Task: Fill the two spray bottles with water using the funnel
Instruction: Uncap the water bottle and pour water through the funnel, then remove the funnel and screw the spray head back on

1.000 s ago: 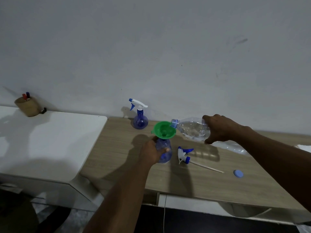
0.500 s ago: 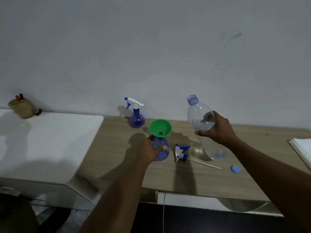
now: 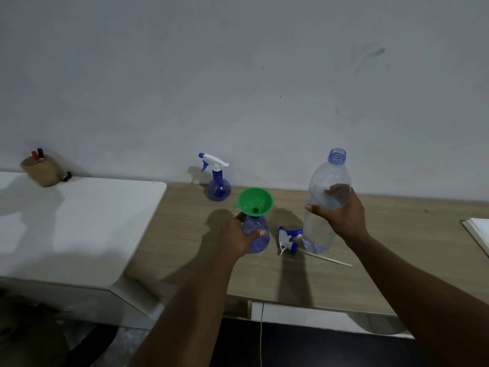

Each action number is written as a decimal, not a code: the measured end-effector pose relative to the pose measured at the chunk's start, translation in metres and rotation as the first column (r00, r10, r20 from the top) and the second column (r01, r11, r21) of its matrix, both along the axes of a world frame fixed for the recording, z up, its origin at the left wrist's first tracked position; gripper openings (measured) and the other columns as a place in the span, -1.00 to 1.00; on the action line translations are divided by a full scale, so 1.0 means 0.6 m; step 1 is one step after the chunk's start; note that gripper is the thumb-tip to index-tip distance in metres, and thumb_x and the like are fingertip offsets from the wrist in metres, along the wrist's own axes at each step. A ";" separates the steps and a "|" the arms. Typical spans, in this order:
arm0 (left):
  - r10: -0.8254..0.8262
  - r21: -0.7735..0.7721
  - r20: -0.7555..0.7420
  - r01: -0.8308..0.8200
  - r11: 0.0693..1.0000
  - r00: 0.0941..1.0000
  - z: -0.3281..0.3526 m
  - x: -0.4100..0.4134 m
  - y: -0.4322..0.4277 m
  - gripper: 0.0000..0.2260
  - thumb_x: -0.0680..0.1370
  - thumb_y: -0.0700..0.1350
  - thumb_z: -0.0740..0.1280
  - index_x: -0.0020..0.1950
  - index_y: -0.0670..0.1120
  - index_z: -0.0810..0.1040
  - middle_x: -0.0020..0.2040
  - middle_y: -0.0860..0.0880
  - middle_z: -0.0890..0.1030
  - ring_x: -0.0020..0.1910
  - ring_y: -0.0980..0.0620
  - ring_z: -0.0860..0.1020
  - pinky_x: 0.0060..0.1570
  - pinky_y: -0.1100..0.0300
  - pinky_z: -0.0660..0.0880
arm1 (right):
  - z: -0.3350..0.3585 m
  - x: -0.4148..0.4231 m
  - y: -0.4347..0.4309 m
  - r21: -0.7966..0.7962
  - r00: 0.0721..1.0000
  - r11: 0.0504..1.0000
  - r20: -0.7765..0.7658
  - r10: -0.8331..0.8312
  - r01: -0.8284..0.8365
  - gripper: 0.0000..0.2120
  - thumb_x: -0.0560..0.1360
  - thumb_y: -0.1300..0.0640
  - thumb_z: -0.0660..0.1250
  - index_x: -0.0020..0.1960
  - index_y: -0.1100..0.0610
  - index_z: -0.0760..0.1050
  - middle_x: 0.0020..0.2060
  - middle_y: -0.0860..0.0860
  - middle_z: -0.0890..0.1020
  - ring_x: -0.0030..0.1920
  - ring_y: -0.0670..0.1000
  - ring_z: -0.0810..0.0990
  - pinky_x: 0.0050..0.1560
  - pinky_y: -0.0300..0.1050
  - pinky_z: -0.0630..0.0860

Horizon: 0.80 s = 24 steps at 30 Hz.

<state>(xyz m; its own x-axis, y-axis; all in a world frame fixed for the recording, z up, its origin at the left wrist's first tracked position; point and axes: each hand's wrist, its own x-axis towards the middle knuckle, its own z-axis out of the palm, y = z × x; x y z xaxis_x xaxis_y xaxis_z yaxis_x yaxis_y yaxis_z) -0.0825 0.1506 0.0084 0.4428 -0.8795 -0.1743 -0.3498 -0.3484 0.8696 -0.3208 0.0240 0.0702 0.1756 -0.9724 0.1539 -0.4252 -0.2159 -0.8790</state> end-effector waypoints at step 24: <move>0.007 0.052 0.067 -0.010 0.999 0.998 0.010 -0.007 0.013 -0.53 0.43 0.02 0.59 0.29 0.01 0.58 0.05 -0.02 0.71 0.03 -0.03 0.68 0.08 0.00 0.60 | -0.036 0.021 0.164 -0.369 0.978 0.922 -0.125 -0.170 0.113 -0.37 0.42 -0.25 0.36 0.24 0.19 0.35 0.14 0.09 0.41 0.11 0.08 0.44 0.09 0.11 0.49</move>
